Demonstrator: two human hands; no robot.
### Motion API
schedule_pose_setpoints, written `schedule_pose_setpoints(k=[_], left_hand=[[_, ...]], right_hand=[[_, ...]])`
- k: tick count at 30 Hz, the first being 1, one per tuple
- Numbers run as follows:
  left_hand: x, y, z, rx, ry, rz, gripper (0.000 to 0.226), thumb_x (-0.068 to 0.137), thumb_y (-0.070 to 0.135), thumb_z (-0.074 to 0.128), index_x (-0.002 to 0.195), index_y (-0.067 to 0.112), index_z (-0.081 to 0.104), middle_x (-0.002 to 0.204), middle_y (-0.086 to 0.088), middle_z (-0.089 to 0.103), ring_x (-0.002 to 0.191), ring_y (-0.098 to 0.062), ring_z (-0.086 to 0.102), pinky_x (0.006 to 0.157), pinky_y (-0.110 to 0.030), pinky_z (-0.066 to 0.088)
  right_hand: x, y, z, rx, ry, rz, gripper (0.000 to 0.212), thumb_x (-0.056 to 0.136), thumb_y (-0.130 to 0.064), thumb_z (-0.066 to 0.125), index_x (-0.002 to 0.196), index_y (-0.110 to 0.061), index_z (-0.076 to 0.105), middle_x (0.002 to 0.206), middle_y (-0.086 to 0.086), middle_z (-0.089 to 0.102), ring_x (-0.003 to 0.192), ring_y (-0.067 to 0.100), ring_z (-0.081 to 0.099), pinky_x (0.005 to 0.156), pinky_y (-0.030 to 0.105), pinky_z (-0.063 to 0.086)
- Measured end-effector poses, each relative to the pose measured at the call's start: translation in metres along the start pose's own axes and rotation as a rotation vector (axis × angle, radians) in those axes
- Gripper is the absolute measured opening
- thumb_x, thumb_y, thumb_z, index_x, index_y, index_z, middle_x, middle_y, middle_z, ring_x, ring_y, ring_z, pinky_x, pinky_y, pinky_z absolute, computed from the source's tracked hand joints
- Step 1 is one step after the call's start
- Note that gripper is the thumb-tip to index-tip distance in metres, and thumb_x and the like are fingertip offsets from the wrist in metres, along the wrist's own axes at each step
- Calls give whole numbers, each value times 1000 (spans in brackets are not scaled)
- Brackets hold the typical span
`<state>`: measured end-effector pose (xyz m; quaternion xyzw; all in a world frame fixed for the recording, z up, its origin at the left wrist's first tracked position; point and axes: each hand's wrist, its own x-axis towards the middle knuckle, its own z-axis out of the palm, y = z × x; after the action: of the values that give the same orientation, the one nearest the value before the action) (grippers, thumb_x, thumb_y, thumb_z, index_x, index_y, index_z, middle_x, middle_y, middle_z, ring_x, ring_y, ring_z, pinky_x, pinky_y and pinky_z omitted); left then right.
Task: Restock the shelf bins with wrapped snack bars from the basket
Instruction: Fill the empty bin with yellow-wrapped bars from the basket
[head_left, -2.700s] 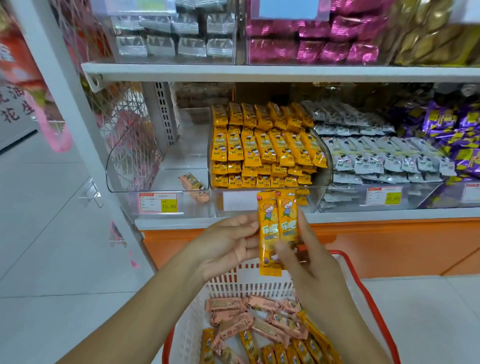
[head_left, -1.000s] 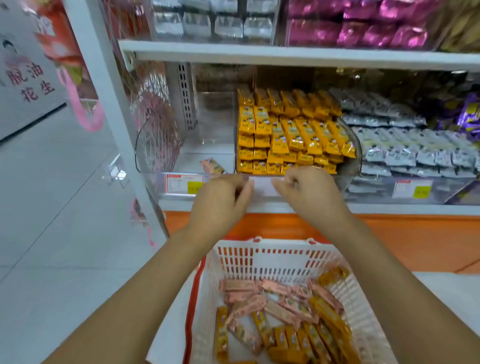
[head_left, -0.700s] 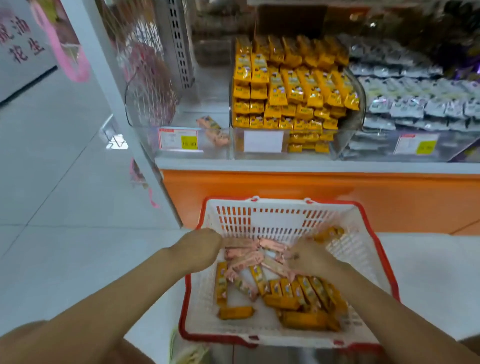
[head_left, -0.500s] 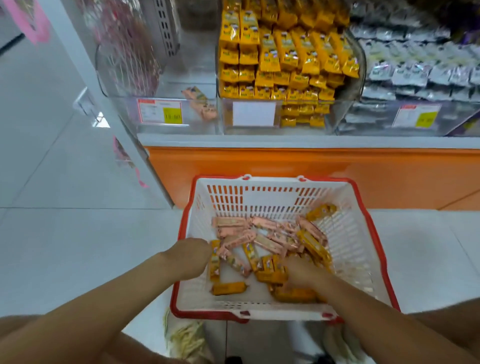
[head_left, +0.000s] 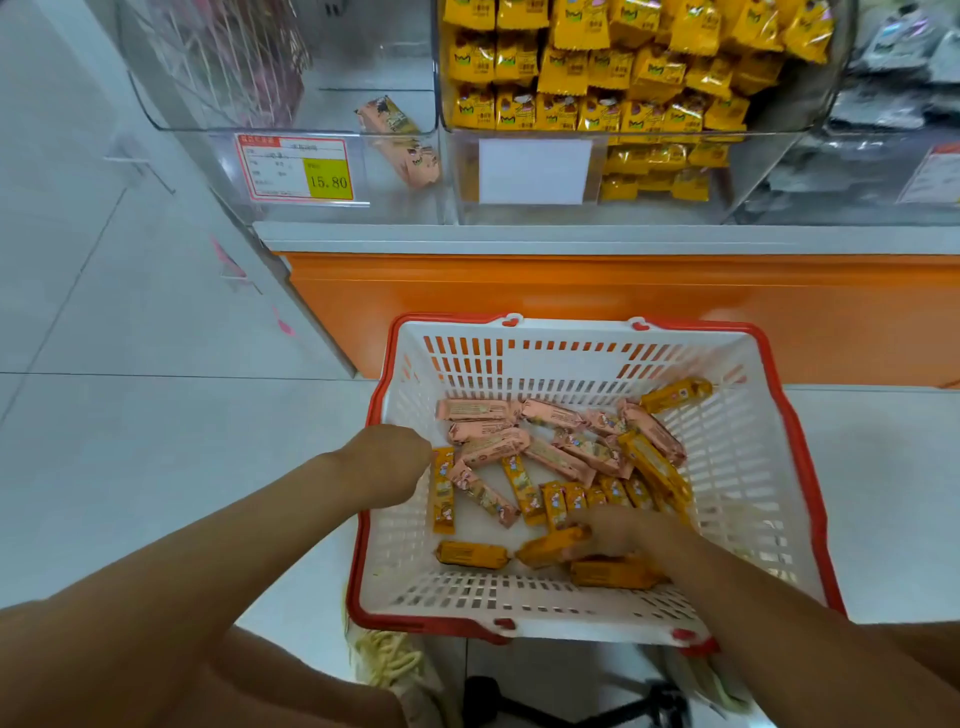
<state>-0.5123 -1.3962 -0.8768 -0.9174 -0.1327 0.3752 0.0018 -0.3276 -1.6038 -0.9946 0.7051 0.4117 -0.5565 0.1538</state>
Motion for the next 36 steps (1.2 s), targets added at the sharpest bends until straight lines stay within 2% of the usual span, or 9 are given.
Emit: schedule_pose_setpoints(k=[2,5,8,12,16,21,28,32,36], left_hand=[[-1,1,-2,-40,-14,-4,37,85,-7,39,59,14,24,61,0,27,52,-11,26,48,-22,23],[0,0,-2,-59,-19,-11,37,83,-8,39,59,15,24,60,-1,27,52,-10,24,48,-22,22],[1,-2,0,-47,-15,6,36,82,-8,39,59,15,23,61,-1,26,52,-10,23,48,-22,22],[3,-5,5,-73,8,25,37,83,-8,39,58,14,24,61,0,26,54,-12,27,53,-26,28],[5,-7,9,-113,30,46,37,85,-8,38,58,14,24,62,0,27,73,-19,40,65,-29,34],[9,-8,10,-160,10,7,37,89,-3,40,56,12,31,62,0,33,53,-10,30,48,-22,25],[4,2,11,-271,2,-105,37,90,-1,41,57,14,32,64,0,34,71,-20,44,67,-33,39],[-1,7,8,-314,-28,-168,38,90,-4,39,56,12,30,62,-1,32,54,-12,31,65,-32,36],[-1,9,7,-311,-79,-135,40,94,5,42,57,14,32,61,0,33,53,-10,30,59,-31,34]], right_hand=[[2,-4,-3,-63,-72,14,73,90,-65,45,152,-30,23,158,3,24,141,27,29,111,41,29],[1,-1,-8,-67,-130,33,75,89,-67,45,152,-32,22,159,1,20,144,27,24,114,45,24],[-4,9,-13,-81,-151,82,78,87,-69,47,151,-30,25,158,3,23,140,27,31,110,45,33],[-19,24,-13,45,-178,167,70,94,-53,49,153,-29,19,161,5,12,144,31,23,115,46,27],[-39,21,-15,66,-164,177,70,95,-47,52,153,-32,16,161,5,6,146,31,16,114,48,24],[-62,16,-17,209,-152,156,66,96,-35,55,152,-35,19,159,10,13,140,37,27,106,54,38],[-61,42,8,573,-139,117,86,86,-52,62,152,-37,9,161,1,-12,147,33,1,116,58,8],[-62,43,10,588,-136,83,95,77,-57,68,152,-35,13,161,3,-4,147,31,6,119,52,9],[-66,34,9,631,-121,54,81,85,-46,65,151,-35,20,159,1,10,145,29,16,118,50,15]])
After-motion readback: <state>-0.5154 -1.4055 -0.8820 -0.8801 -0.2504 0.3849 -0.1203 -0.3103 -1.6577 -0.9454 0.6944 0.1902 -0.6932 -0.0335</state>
